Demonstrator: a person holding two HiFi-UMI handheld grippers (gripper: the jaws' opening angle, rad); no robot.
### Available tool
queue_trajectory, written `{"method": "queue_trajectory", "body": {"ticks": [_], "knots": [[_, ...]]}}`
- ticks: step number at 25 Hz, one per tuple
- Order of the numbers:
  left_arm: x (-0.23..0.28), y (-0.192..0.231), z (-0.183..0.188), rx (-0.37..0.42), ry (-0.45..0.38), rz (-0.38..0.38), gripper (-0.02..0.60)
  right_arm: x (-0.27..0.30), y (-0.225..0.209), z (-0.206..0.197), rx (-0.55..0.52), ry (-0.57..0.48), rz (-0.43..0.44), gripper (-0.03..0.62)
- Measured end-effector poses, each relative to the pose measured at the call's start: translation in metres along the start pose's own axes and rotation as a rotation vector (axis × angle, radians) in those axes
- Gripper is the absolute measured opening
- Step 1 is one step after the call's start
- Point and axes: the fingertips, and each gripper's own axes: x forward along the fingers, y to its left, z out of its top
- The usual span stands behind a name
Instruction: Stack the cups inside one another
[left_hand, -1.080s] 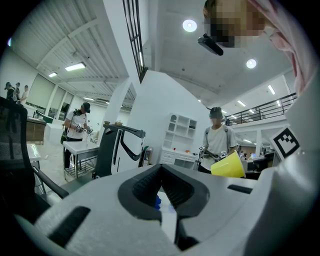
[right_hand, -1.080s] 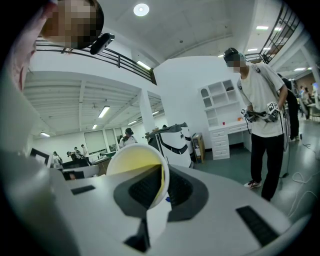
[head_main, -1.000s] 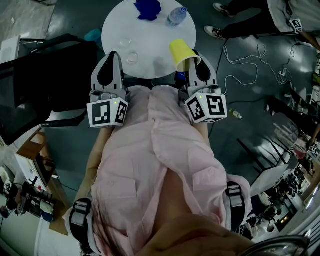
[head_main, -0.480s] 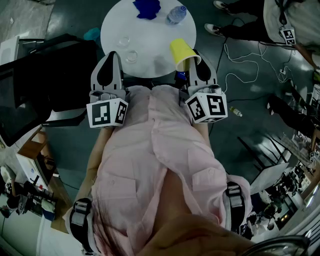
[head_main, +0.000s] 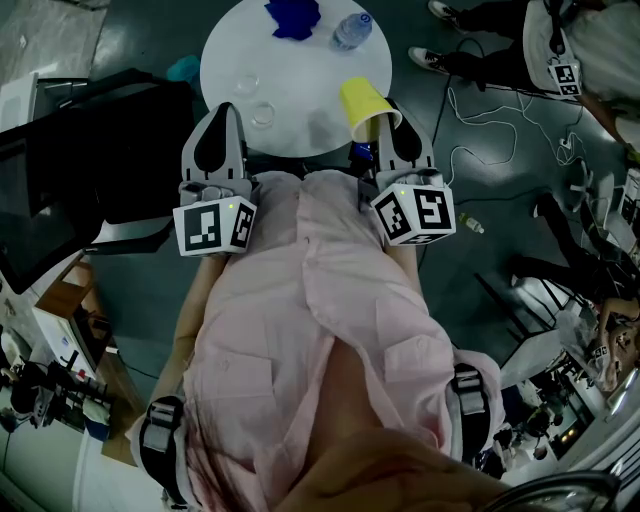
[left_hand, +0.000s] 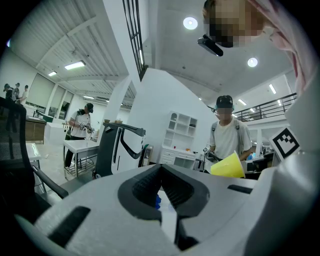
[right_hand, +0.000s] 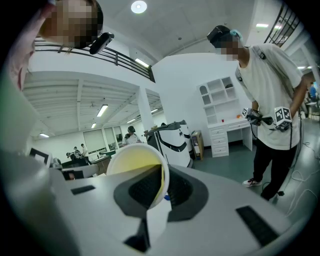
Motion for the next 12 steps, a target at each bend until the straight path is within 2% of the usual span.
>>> {"method": "queue_trajectory", "body": {"ticks": [12], "knots": [[0.0011,-0.0016,-0.003,0.003,0.001,-0.001,0.015,0.0044,-0.0006,-0.0024,-0.002,0.007,0.012,0.038]]}}
